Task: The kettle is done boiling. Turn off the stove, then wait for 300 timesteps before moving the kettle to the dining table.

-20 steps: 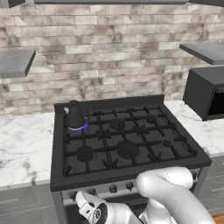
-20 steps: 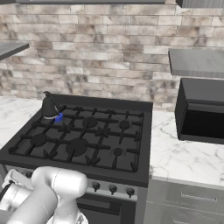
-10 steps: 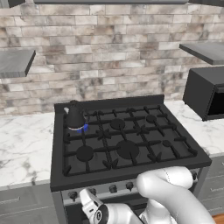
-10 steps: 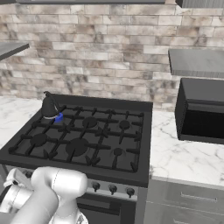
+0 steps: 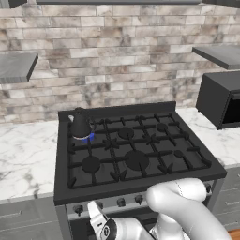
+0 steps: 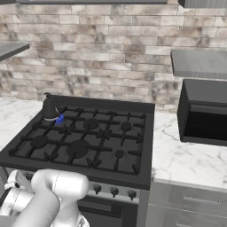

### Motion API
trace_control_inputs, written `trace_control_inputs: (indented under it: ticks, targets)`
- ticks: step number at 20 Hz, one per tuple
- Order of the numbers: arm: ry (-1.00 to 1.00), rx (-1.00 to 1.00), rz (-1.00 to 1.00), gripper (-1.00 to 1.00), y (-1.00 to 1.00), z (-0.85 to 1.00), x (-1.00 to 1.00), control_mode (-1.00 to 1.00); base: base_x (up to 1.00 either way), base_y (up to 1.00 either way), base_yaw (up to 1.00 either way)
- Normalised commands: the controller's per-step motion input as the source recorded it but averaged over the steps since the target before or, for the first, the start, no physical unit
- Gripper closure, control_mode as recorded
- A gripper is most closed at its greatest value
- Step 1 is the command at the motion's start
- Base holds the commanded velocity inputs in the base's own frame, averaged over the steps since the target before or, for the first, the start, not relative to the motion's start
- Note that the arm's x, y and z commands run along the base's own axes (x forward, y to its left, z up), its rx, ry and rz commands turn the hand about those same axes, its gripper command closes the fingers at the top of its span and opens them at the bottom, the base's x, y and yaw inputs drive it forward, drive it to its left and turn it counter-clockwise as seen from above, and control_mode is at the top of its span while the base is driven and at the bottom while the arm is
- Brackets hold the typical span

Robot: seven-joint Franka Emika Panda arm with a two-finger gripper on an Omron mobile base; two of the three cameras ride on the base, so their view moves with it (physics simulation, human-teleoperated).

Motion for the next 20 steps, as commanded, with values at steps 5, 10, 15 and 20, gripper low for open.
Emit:
trace_control_inputs:
  ticks: [5, 10, 15, 20]
  targets:
    - [-0.01, 0.3, -0.1, 1.0, 0.0, 0.0, -0.13, -1.0, 0.0, 0.0, 0.0]
    - [-0.02, 0.36, -0.11, 1.0, 0.0, 0.0, -0.15, -1.0, 0.0, 0.0, 0.0]
    - [-0.04, 0.41, -0.12, 1.0, -0.02, 0.0, -0.15, -1.0, 0.0, 0.0, 0.0]
    - [-0.07, 0.41, -0.13, 1.0, -0.08, 0.0, -0.23, -1.0, 0.0, 0.0, 0.0]
